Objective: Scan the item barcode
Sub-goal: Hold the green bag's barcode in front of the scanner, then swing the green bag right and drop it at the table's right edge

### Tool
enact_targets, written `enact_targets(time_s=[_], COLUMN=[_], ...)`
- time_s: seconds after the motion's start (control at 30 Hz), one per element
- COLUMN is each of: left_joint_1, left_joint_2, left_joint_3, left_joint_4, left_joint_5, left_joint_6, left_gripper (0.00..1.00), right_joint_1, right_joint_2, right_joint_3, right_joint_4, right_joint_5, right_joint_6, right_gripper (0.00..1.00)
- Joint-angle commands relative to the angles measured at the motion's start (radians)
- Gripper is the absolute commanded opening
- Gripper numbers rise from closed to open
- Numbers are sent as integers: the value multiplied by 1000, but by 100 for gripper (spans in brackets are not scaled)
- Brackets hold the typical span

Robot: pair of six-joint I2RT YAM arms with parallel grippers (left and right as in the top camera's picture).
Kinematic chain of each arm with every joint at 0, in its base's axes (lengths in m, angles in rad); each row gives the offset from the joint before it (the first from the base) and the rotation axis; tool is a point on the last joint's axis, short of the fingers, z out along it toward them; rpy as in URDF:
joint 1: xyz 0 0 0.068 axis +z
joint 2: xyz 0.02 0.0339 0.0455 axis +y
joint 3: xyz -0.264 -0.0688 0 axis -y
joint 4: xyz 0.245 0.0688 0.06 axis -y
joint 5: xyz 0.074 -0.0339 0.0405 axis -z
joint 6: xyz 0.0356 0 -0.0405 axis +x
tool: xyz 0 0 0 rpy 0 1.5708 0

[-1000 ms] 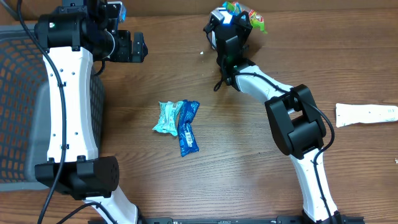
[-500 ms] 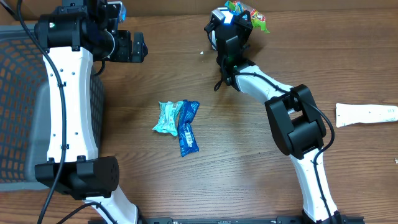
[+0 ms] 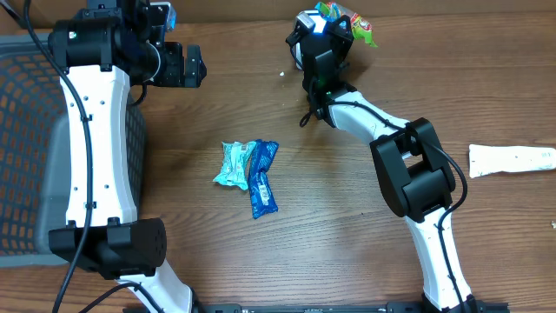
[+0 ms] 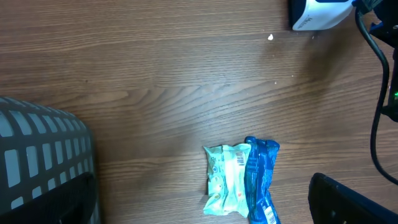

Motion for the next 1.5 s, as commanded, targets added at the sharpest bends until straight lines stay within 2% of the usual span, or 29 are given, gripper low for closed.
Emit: enact_targets(time_s=[0.0, 0.4, 0.63, 0.73, 0.77, 0.9, 1.1, 1.23, 1.3, 1.47], left_joint_1=[3, 3, 3, 3, 3, 3, 3, 3, 3, 3], left_joint_2=[4, 4, 4, 4, 4, 4, 4, 4, 4, 4], left_joint_3=[-4, -4, -4, -4, -4, -4, -4, -4, -4, -4], left_joint_4=[3, 3, 3, 4, 3, 3, 3, 3, 3, 3], left_joint_5=[11, 11, 12, 11, 12, 11, 11, 11, 11, 11], left_joint_6=[-3, -3, -3, -3, -3, -3, -3, -3, -3, -3], left_gripper=[100, 100, 100, 100, 99, 99, 100, 100, 100, 100], right_joint_1=[9, 55, 139, 211, 252, 322, 335, 267, 159, -97], right_joint_2=[-18, -74, -196, -251, -268, -292, -397, -498, -565, -583], right_joint_3=[17, 17, 17, 17, 17, 17, 17, 17, 17, 16], right_joint_4=[11, -2, -267, -468, -591, -860, -1214, -1312, -1390, -1526], right_joint_5=[31, 45, 0, 0, -4, -48, -433, -649, -813, -1044], right_joint_6=[3, 39, 164, 304, 392, 623, 961, 1143, 1281, 1371], right_gripper=[4, 4, 4, 4, 4, 4, 4, 4, 4, 4])
